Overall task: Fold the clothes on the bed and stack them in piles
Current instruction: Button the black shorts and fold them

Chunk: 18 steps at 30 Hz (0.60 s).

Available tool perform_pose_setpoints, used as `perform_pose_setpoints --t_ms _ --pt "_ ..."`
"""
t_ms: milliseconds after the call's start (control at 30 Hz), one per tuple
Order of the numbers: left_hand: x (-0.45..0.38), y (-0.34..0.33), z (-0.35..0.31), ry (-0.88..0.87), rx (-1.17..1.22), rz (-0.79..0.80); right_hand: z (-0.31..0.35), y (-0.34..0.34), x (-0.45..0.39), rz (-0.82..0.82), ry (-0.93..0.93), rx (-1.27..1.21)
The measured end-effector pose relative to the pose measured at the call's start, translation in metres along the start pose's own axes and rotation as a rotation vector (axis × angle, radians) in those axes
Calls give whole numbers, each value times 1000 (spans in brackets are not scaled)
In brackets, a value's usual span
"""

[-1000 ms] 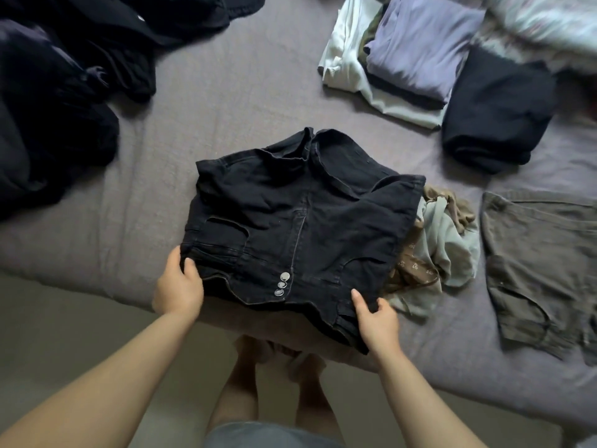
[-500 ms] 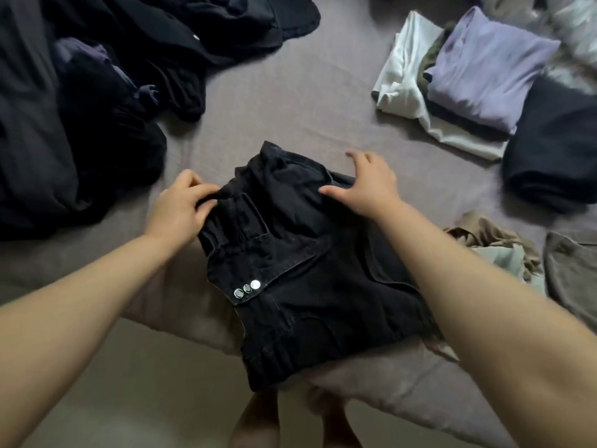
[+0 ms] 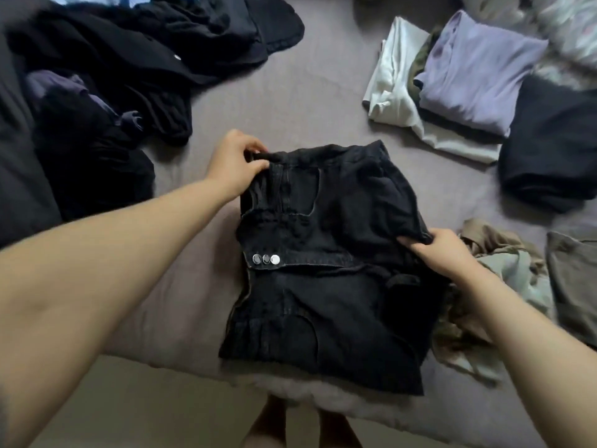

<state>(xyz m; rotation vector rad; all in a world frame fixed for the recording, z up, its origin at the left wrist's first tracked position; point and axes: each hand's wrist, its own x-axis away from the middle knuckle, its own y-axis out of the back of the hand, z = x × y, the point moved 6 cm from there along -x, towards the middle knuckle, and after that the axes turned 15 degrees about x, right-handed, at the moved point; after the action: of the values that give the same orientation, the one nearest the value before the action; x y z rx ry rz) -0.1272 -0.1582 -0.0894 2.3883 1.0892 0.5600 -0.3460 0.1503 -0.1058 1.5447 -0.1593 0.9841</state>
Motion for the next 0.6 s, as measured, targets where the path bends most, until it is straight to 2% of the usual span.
perform_pose_setpoints --t_ms 133,233,367,433,500,600 --pt "-72 -32 -44 -58 -26 33 -38 22 -5 -17 -56 -255" --pt "-99 -41 -54 -44 -69 64 -61 24 -22 -113 -70 -301" --pt "-96 -68 -50 -227 -504 326 -91 13 -49 -174 -93 -197" --pt "-90 -71 -42 -274 -683 378 -97 12 -58 -205 -84 -140" --pt "-84 -64 -38 -284 -698 307 -98 16 -60 -262 -66 -103" --pt "-70 -43 -32 -198 -548 99 -104 18 -59 -316 -78 -46"
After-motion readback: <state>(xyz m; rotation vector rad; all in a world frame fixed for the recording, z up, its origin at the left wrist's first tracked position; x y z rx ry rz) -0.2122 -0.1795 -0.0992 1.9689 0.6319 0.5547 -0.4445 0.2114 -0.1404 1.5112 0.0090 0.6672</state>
